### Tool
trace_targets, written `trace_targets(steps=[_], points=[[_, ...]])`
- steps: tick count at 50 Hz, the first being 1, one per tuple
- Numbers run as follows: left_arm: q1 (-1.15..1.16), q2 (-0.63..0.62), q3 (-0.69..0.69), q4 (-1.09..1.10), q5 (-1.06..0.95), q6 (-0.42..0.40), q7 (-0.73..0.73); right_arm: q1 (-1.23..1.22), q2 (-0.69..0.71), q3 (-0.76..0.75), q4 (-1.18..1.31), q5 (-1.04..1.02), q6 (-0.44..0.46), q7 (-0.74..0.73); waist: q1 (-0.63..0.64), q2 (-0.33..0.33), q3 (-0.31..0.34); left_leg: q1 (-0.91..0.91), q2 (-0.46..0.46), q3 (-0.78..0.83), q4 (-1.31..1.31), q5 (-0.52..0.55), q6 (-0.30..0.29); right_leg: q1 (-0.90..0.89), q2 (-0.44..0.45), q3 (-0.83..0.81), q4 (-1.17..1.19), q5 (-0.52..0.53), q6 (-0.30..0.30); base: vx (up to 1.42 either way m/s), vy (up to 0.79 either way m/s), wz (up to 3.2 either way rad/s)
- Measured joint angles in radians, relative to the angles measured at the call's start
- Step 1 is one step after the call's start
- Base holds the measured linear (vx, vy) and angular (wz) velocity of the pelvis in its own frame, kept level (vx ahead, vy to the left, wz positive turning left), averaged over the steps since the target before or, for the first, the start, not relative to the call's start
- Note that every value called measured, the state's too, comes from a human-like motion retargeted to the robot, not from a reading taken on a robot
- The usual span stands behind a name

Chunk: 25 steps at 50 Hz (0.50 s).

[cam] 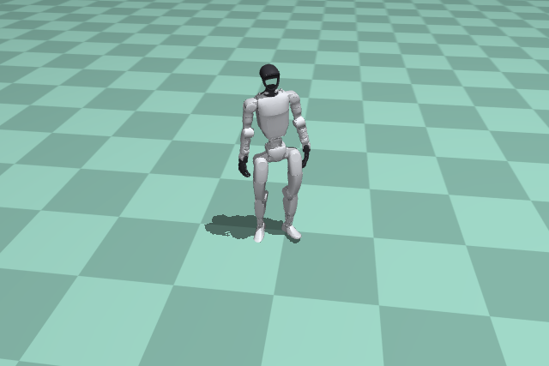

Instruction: In place motions

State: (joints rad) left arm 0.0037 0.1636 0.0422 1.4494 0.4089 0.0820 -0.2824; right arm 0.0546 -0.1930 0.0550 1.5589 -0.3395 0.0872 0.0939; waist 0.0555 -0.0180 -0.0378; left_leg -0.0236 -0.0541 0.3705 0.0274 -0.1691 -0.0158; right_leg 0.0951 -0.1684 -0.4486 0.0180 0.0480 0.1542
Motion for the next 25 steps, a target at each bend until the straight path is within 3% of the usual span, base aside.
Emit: trace_targets(steps=[10, 15, 18, 25], points=[[-0.052, 0.009, -0.039, -0.029, -0.02, -0.017, -0.002, 0.055, -0.007, -0.035, 0.061, 0.011, -0.006, -0.002, 0.119, -0.01, 0.007, -0.127, -0.059, -0.221, 0.026, 0.102, -0.042, 0.082, -0.046, -0.254, 0.064, -0.061, 0.08, -0.05, 0.28, 1.91], [-0.057, 0.025, -0.012, -0.011, -0.03, -0.011, 0.005, 0.059, -0.03, -0.035, 0.054, 0.0, -0.012, -0.016, 0.175, -0.015, -0.003, -0.19, -0.09, -0.313, 0.012, 0.174, -0.086, 0.122, -0.028, -0.426, 0.056, -0.061, 0.108, -0.19, 0.29, 2.26], [-0.054, 0.036, 0.013, 0.012, -0.05, -0.002, 0.02, 0.063, -0.05, -0.048, 0.037, -0.001, -0.015, -0.023, 0.244, -0.023, -0.017, -0.239, -0.102, -0.345, 0.001, 0.215, -0.136, 0.113, -0.005, -0.504, 0.051, -0.06, 0.108, -0.31, 0.28, 1.93], [-0.081, 0.067, 0.091, 0.104, -0.108, 0.025, 0.084, 0.028, -0.095, -0.09, -0.004, 0.003, -0.018, -0.046, 0.469, -0.053, 0.036, -0.287, -0.156, -0.49, -0.034, 0.274, -0.212, 0.112, 0.022, -0.641, 0.055, -0.061, 0.108, -0.35, 0.08, 1.33]])
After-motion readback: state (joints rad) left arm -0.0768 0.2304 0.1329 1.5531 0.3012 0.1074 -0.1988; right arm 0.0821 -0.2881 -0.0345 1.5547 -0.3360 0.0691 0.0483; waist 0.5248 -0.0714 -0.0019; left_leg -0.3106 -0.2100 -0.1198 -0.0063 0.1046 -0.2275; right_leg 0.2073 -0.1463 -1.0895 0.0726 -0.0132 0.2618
